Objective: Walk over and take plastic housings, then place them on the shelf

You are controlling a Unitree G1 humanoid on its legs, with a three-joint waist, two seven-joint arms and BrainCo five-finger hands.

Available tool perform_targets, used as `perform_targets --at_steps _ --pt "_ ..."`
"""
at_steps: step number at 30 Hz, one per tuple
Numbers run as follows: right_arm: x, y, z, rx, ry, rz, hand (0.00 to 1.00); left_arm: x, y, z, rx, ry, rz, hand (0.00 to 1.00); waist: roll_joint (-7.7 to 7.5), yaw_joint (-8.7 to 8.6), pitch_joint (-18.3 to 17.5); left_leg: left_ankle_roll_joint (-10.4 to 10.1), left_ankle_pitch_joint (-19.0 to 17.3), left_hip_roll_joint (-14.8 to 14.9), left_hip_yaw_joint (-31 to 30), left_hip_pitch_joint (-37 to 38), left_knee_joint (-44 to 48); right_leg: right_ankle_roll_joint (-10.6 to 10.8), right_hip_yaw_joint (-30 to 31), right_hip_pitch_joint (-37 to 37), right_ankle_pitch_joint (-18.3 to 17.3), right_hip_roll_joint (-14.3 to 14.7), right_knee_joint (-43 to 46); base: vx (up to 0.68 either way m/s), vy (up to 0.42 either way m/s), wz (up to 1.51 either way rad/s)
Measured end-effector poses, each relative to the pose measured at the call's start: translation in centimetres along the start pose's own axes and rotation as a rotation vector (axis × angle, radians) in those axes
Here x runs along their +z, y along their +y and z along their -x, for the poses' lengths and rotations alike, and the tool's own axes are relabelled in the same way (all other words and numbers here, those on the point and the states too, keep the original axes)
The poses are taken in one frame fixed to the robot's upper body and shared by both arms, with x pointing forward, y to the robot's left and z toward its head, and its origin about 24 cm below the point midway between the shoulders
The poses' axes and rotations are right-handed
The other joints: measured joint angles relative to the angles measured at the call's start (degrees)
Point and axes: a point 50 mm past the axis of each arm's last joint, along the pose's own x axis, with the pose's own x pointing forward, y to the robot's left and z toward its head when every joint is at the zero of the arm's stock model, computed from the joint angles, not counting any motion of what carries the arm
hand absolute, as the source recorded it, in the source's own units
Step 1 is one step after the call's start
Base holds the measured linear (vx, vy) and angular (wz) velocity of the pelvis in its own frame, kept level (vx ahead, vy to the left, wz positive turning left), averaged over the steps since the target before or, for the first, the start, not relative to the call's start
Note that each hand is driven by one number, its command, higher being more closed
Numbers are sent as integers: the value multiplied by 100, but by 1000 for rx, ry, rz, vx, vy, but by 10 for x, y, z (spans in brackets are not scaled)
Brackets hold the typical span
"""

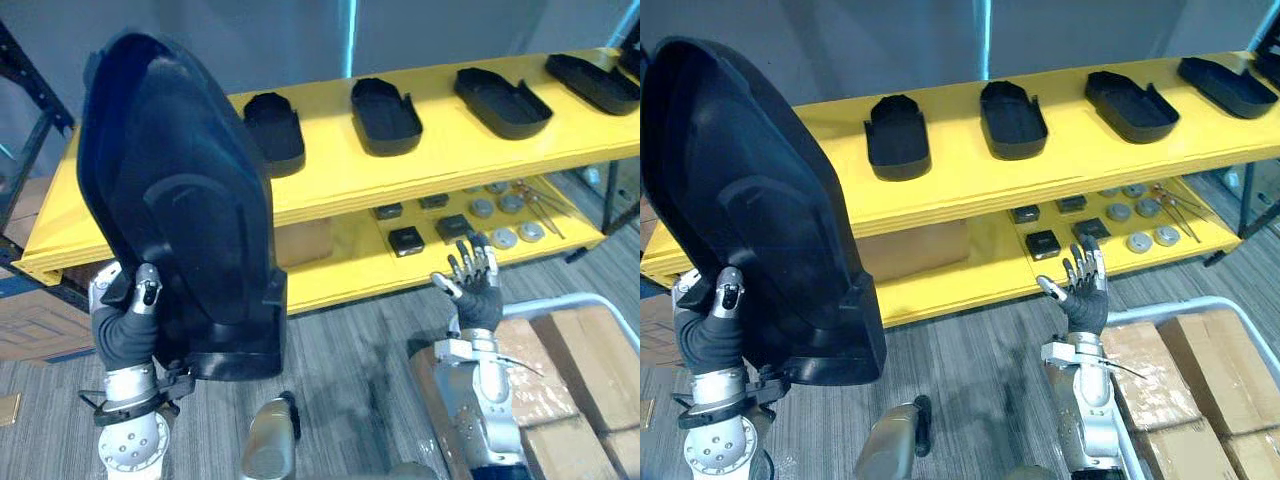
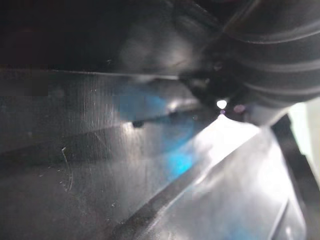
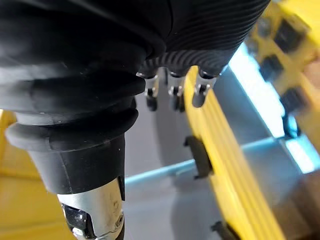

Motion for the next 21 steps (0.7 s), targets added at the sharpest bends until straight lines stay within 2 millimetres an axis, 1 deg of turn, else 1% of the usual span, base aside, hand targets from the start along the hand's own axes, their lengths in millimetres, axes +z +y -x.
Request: perform_targets --at_steps 1,2,3,4,5,6,7,8,9,10,11,12,13,14,16,17,19,21 --pt "-1 -1 1 0 4 9 0 1 0 -2 -1 -12 1 100 -8 -55 -6 26 14 -74 -85 57 -155 -163 346 -250 342 -3 386 284 247 98" --pt "0 -1 2 -3 0 10 0 4 -1 -10 -12 -54 -3 100 -37 -228 -38 77 155 -191 -320 288 -707 -74 1057 -735 880 159 1039 221 192 91" --pt "2 -1 2 -1 -10 11 0 5 -1 -14 -19 -76 -6 100 -38 -280 -57 106 231 -182 -458 376 -924 61 1234 -838 674 334 1058 267 131 107" --pt "11 -1 2 9 -58 30 0 8 -2 -23 -23 -121 -3 100 -75 -366 -92 204 484 -225 -652 569 -1325 71 1481 -966 279 693 818 182 5 75" --pt "16 -3 2 10 -89 40 0 9 -3 -27 -14 -138 4 100 -69 -394 -91 207 539 -240 -728 678 -1478 15 1548 -985 137 870 596 235 -14 82" --pt "29 -7 0 8 -155 57 0 6 -7 -35 6 -157 28 100 -63 -417 -100 177 587 -290 -902 839 -1672 -120 1598 -1050 -14 1121 110 237 -25 67" --pt "38 -10 -2 8 -200 69 0 2 -10 -41 21 -158 49 100 -60 -455 -102 122 622 -320 -1022 910 -1721 -167 1665 -1152 -40 1267 -146 282 -60 92" --pt "46 -15 -3 -1 -244 91 0 -4 -14 -46 40 -142 62 100 -66 -567 -124 93 646 -346 -1238 953 -1724 -194 1797 -1245 -38 1448 -437 226 -77 86" --pt "50 -17 -4 -4 -259 106 0 -8 -16 -46 41 -121 63 100 -59 -592 -122 88 650 -360 -1323 975 -1711 -210 1852 -1260 -25 1505 -620 219 -113 98" --pt "57 -23 -5 -9 -283 125 0 -11 -18 -47 46 -95 56 100 -90 -624 -141 85 649 -440 -1461 1009 -1672 -291 1856 -1225 198 1504 -1133 193 -148 81" --pt "63 -25 -7 -8 -305 138 0 -13 -17 -46 52 -80 52 100 -123 -642 -167 31 612 -538 -1519 977 -1597 -73 1865 -1183 655 1477 -1373 189 -154 94" --pt "68 -29 -10 -9 -319 158 0 -16 -17 -40 62 -50 59 100 38 -686 -222 -27 569 -465 -1586 941 -1557 -77 1708 -1046 682 1537 -1480 222 -177 71" --pt "74 -31 -15 2 -344 176 0 -17 -14 -29 72 -10 55 100 231 -577 -329 -71 539 -341 -1561 927 -1558 -144 1610 -897 754 1671 -1753 184 -139 52" --pt "77 -31 -16 5 -353 184 0 -18 -14 -26 71 2 53 100 295 -530 -367 -80 546 -304 -1555 937 -1568 -160 1547 -819 776 1713 -1839 163 -138 34" --pt "83 -32 -21 0 -383 189 0 -14 -12 -21 66 1 47 100 416 -501 -438 -142 588 -220 -1532 1047 -1743 -177 1342 -576 786 1800 -2020 96 -117 46" --pt "87 -31 -25 -8 -405 184 0 -10 -10 -22 64 -19 48 100 456 -438 -448 -198 628 -191 -1483 1113 -1817 -178 1302 -531 786 1827 -2047 80 -95 35" --pt "91 -29 -29 6 -426 184 0 -6 -9 -22 57 -36 55 100 508 -367 -459 -209 638 -158 -1389 1111 -1845 -183 1246 -507 782 1852 -2069 29 -43 15" --pt "91 -28 -30 9 -430 182 0 -6 -8 -18 59 -22 54 100 524 -354 -451 -209 638 -173 -1385 1142 -1895 -212 1208 -432 765 1844 -2098 12 -5 10"
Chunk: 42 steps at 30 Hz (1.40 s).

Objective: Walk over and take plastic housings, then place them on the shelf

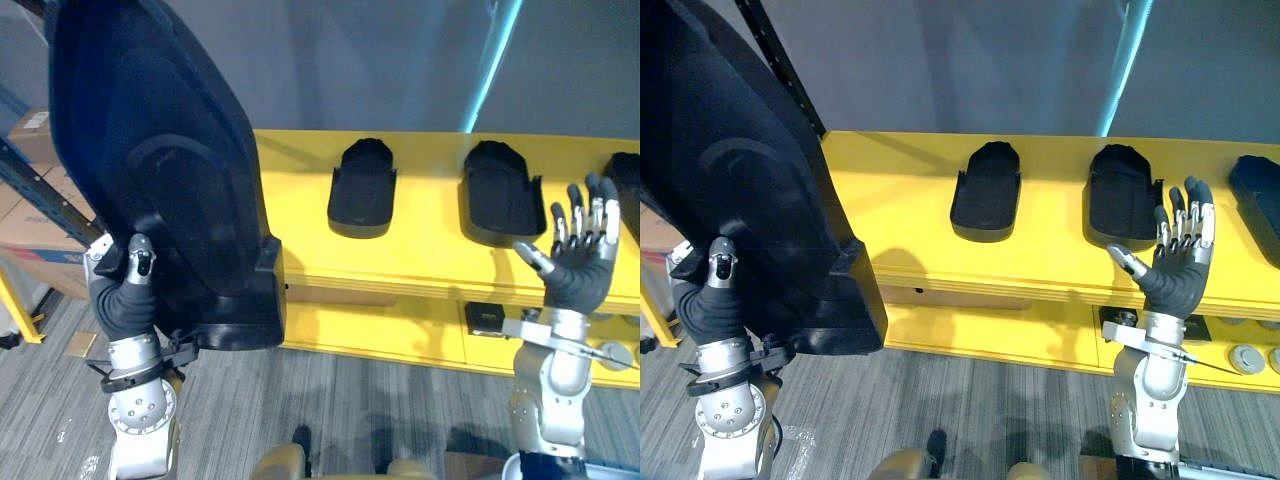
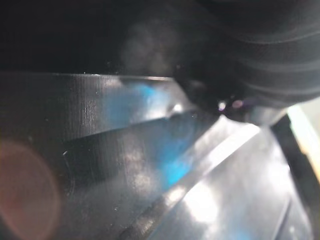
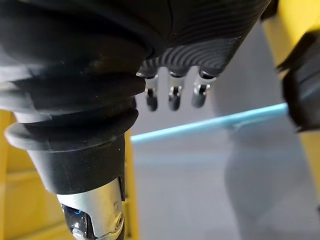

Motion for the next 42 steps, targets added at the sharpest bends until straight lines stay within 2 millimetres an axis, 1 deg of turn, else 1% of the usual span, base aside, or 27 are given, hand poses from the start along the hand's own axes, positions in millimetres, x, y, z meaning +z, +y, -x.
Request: perform_targets --at_steps 2,3,5,6,9,10,11,12,13,14,15,16,18,19,20,22,23,25,26,29,30,32,35,37,38,41,42 --pt "-1 0 2 -10 6 -9 0 -2 5 7 22 33 -15 100 -16 -10 13 28 -16 -19 204 100 -110 -48 -52 102 -61 -69 -8 -5 34 14" --pt "-2 -3 6 -37 15 -11 0 -3 8 10 26 48 -17 100 -21 -51 16 287 -217 136 856 108 -70 -41 -185 179 -78 -130 -9 -10 45 46" --pt "-2 -14 13 -81 34 14 0 -1 6 11 20 23 2 100 -26 -201 18 354 -249 409 1860 119 -40 -34 -517 268 -75 -305 24 2 116 88" --pt "-1 -19 14 -99 35 25 0 2 5 10 10 6 8 100 0 -204 24 394 -216 460 2173 149 -38 7 -608 269 -113 -412 135 7 160 71" --pt "-1 -18 12 -83 30 -7 0 3 5 9 2 0 10 100 -41 -187 49 243 -1 224 2313 177 195 193 -601 255 -482 -811 618 5 183 32" --pt "-2 -14 9 -67 25 -19 0 3 5 9 3 1 8 100 -140 -198 95 124 79 -19 2285 62 481 270 -538 197 -684 -1143 836 -20 213 36" --pt "-3 -12 6 -59 21 -29 0 2 4 9 3 6 17 100 -335 -311 165 88 75 -170 2111 -203 950 405 -512 142 -719 -1454 959 -43 213 23" --pt "-6 -10 4 -61 24 -45 0 1 3 10 3 14 20 100 -302 -259 159 252 -44 -59 1964 -382 1363 500 -448 81 -665 -1512 984 -46 170 -18" --pt "-10 -6 2 -55 35 -74 0 1 3 11 -5 20 16 100 -122 -188 158 235 -201 380 1673 -507 1857 558 -327 90 -633 -1480 988 -39 264 -48" --pt "-16 -4 4 -54 57 -147 0 0 4 13 -6 24 12 100 31 -207 111 101 -264 700 1349 -448 1951 682 -217 96 -641 -1484 1004 -23 309 -50" --pt "-19 -4 5 -60 72 -193 0 1 4 13 -5 23 11 100 84 -206 110 59 -285 842 1238 -370 1918 759 -129 102 -643 -1507 1025 14 498 -47" --pt "-28 -4 10 -92 108 -270 0 1 4 14 -9 19 9 100 140 -208 84 -323 -568 985 1122 -196 1810 971 2 95 -623 -1651 1029 41 615 -40" --pt "-32 -4 14 -115 126 -302 0 0 4 11 -20 7 6 100 151 -210 72 -589 -1233 897 1282 -123 1814 1228 63 158 -468 -1784 866 52 492 -14" --pt "-37 -2 22 -148 147 -329 0 -5 2 5 -56 -4 1 100 20 -237 149 -474 -1376 707 1347 -167 2020 1291 128 271 -175 -1951 697 41 372 9" --pt "-41 1 30 -167 173 -373 0 -10 1 1 -90 3 -15 100 -45 -201 156 -351 -1459 631 1390 -270 2085 1124 221 252 249 -1975 492 47 563 12" --pt "-44 7 35 -180 188 -403 0 -11 1 -5 -139 -6 -57 100 -146 -168 137 -259 -1496 608 1424 -386 2044 845 210 88 872 -1940 334 15 443 2" --pt "-44 11 36 -174 191 -412 0 -11 1 -8 -165 -13 -76 100 -183 -163 116 -199 -1483 608 1430 -395 1979 756 177 6 956 -1899 363 19 298 1" --pt "-44 14 38 -163 197 -407 0 -12 0 -11 -201 -7 -86 100 -288 -198 56 1 -1333 572 1428 -252 1613 840 198 -51 588 -1536 533 67 236 14" --pt "-36 14 39 -145 176 -366 0 -12 -2 -11 -206 -4 -79 100 -357 -201 10 71 -1122 528 1408 -88 1192 869 200 -58 238 -1053 455 88 140 20" --pt "-21 13 36 -120 128 -283 0 -14 -8 -13 -208 10 -55 100 -447 -245 -69 94 -797 362 1473 30 657 492 14 -67 80 -519 -241 70 42 3" --pt "-21 12 36 -114 132 -254 0 -17 -14 -9 -213 40 -34 100 -304 -245 -91 86 -738 396 1554 38 552 471 128 -20 347 -441 -505 49 19 -21" --pt "-21 8 37 -121 133 -242 0 -18 -20 -4 -199 68 -5 100 -149 -295 -148 61 -690 422 1704 91 394 425 215 -4 496 -397 -736 34 14 -30" --pt "-19 2 37 -139 125 -217 0 -20 -23 2 -159 98 24 100 -66 -422 -199 42 -680 490 1795 273 347 394 312 102 503 -354 -748 28 -34 -22" --pt "-18 -1 35 -139 117 -217 0 -20 -23 4 -147 103 28 100 -49 -433 -212 42 -682 541 1865 278 446 316 350 90 445 -343 -675 -12 -48 -17" --pt "-18 -2 35 -132 119 -208 0 -22 -22 5 -135 113 23 100 -79 -458 -167 77 -702 610 1890 141 951 225 398 88 188 -328 -477 -47 -103 -15" --pt "-18 -2 37 -122 124 -203 0 -28 -20 11 -128 154 15 100 -4 -427 -97 113 -723 831 1811 -108 1870 136 559 102 -65 -269 -225 -75 -63 -22" --pt "-17 -3 37 -121 123 -200 0 -29 -20 11 -129 157 14 100 15 -427 -108 113 -722 847 1794 -115 1857 117 568 102 -77 -257 -218 -50 -45 -15"
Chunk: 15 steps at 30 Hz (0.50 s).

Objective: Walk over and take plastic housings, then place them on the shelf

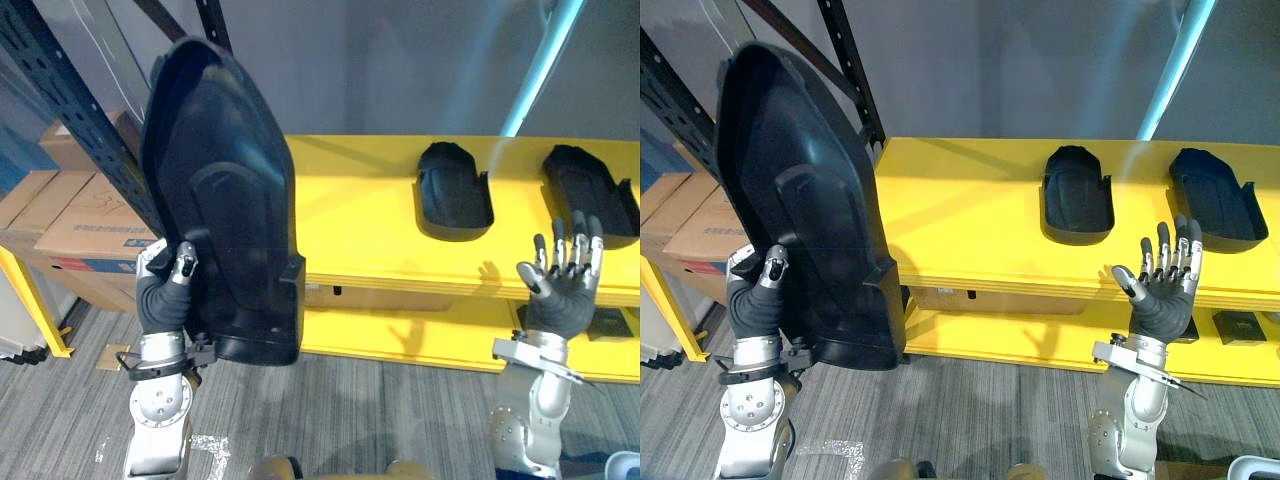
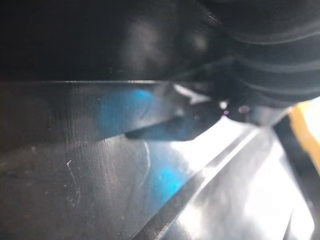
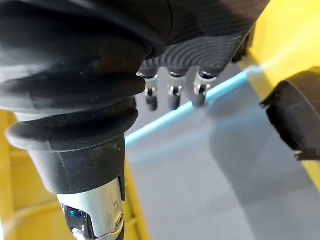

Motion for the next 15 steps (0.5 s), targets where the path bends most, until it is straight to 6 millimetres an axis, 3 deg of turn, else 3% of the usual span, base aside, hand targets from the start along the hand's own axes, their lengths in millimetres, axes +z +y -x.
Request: perform_targets --at_steps 4,9,11,15 --pt "5 -2 -2 24 -17 62 0 0 -3 1 20 7 22 100 85 -53 7 -58 60 -99 -137 200 -532 17 115 -69 19 1 11 -1 7 -8" --pt "8 5 -12 52 -55 45 0 -4 -5 -8 25 34 21 100 102 -58 3 -94 32 -254 -224 483 -1129 169 629 -404 325 -4 15 6 78 -50" --pt "6 9 -11 51 -45 14 0 -3 -8 -20 25 30 29 100 43 -68 45 -105 26 -303 -9 739 -1728 265 865 -605 463 0 7 -27 118 -50" --pt "8 27 -3 130 -43 -23 0 -17 -2 -34 38 99 -22 100 -56 -106 116 -134 -16 -407 258 847 -1935 378 971 -642 771 -67 -303 -39 109 -40"
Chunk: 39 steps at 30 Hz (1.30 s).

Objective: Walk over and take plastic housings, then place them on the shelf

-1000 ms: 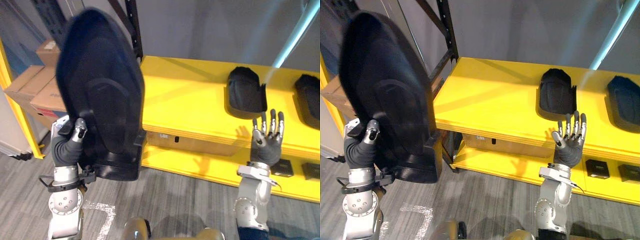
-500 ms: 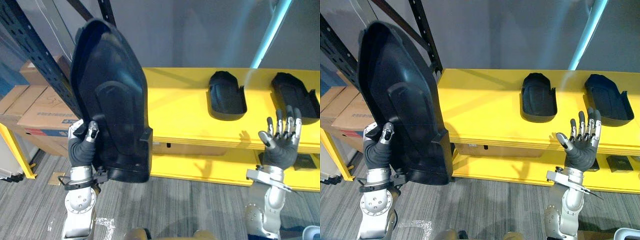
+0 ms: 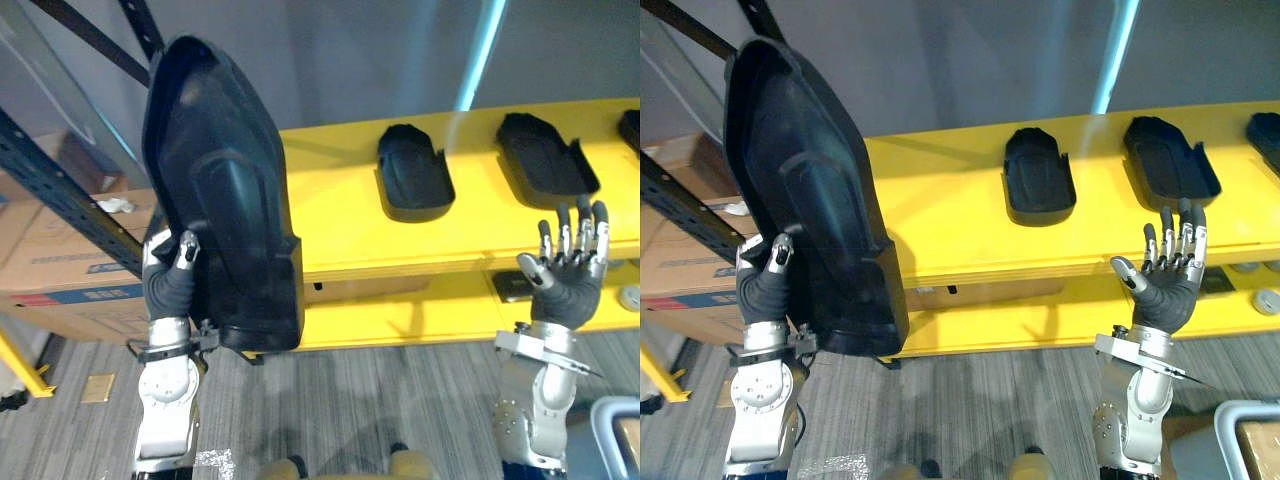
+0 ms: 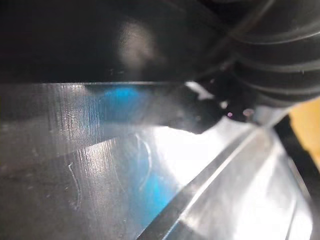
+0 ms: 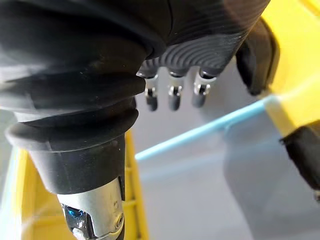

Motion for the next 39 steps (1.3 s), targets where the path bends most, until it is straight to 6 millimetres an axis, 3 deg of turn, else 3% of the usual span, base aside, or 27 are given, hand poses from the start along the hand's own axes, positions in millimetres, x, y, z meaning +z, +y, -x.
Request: perform_targets --at_steps 2,7,15,23,28,30,33,39 --pt "0 10 1 61 3 -21 0 -14 14 -16 81 56 -39 100 -49 -47 55 16 -7 -88 44 -73 30 30 -120 6 91 -127 -185 -54 87 -13" --pt "-3 10 -1 111 44 10 0 -41 43 -42 243 187 -57 100 -37 -142 197 20 -3 -105 74 -168 75 54 -127 -103 108 -146 -196 -65 8 -4" --pt "-7 12 0 288 136 42 0 -54 52 -76 287 258 -20 100 90 -476 366 39 10 -104 70 -238 114 79 -96 -205 163 -135 -150 10 -1 -3" --pt "-16 22 4 418 237 23 0 -40 73 -127 233 286 -126 100 310 -611 788 41 12 -101 131 -176 85 71 173 -393 156 -86 33 -24 -9 -15" --pt "-17 32 2 468 241 -5 0 -55 72 -135 191 452 -175 100 287 -792 949 39 14 -82 154 -395 149 66 283 -709 153 -53 171 -38 -21 -12" --pt "-15 35 0 483 235 -11 0 -56 69 -140 183 492 -142 100 290 -789 1032 42 17 -79 254 -489 179 66 381 -895 153 -40 275 -60 -14 -19" --pt "-14 41 -6 511 228 -49 0 -44 76 -155 211 503 -85 100 271 -892 1243 58 29 -86 316 -591 230 62 464 -1087 150 -45 438 -55 -2 -11" --pt "-8 58 -3 579 221 -123 0 -29 75 -170 243 496 -14 100 250 -926 1477 45 158 -91 438 -668 82 62 551 -1402 143 -27 687 -34 -12 -5"
